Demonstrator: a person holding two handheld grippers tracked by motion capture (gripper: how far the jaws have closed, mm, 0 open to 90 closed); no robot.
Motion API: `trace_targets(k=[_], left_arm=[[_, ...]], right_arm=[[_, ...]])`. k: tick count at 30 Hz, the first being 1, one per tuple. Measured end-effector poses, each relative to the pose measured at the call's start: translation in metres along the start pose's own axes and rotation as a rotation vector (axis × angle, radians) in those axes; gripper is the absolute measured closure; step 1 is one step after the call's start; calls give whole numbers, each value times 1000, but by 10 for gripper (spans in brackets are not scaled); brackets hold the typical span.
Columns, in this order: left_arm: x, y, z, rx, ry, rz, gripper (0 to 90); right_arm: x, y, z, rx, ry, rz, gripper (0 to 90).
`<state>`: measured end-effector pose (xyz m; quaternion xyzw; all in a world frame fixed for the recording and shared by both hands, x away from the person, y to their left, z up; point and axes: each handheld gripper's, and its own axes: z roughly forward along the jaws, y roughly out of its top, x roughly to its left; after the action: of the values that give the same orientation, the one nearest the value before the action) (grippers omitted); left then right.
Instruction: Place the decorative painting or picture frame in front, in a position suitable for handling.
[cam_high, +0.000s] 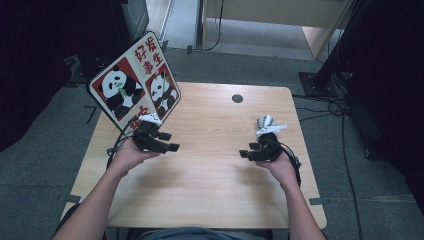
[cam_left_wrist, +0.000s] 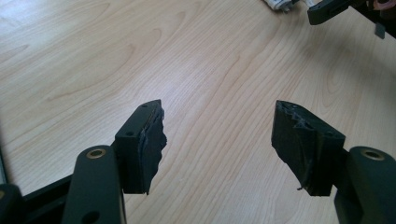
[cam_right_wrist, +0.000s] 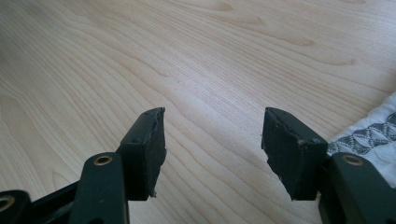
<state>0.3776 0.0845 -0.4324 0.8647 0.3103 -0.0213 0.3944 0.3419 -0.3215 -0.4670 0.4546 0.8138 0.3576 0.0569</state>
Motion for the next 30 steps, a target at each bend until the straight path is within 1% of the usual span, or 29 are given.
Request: trace_targets(k=[1, 3, 9, 10, 14, 16, 19, 22, 25, 27, 28, 30], left_arm=[[0, 0, 0, 0, 0, 0, 345], [-1, -1, -2, 2, 4, 14, 348], [-2, -2, -10, -7, 7, 9, 353], [-2, -3, -11, -15, 9, 5, 355], [-2, -6, -15, -18, 10, -8, 362], [-2, -8, -19, -30, 2, -19, 363], [-3, -10, -22, -32, 4, -18, 367], [-4, -15, -31, -43, 11, -23, 368], [-4, -17, -34, -46, 14, -27, 368], [-4, -20, -37, -48, 19, -38, 368], [-4, -23, -40, -47, 15, -52, 369], [-3, -25, -43, -48, 9, -56, 368]], right_arm=[[0, 0, 0, 0, 0, 0, 407], [0, 0, 0, 2, 0, -1, 407], [0, 1, 1, -2, 6, -9, 407], [0, 1, 1, -1, 9, -8, 407], [0, 3, 2, -4, 12, -11, 407], [1, 6, 3, 0, 18, -12, 407], [2, 8, 5, 1, 20, -19, 407], [3, 12, 9, 1, 28, -24, 407], [3, 15, 11, 4, 34, -33, 407], [4, 18, 13, 3, 38, -38, 407], [4, 20, 14, 5, 41, -40, 407], [4, 21, 15, 4, 45, -46, 407]])
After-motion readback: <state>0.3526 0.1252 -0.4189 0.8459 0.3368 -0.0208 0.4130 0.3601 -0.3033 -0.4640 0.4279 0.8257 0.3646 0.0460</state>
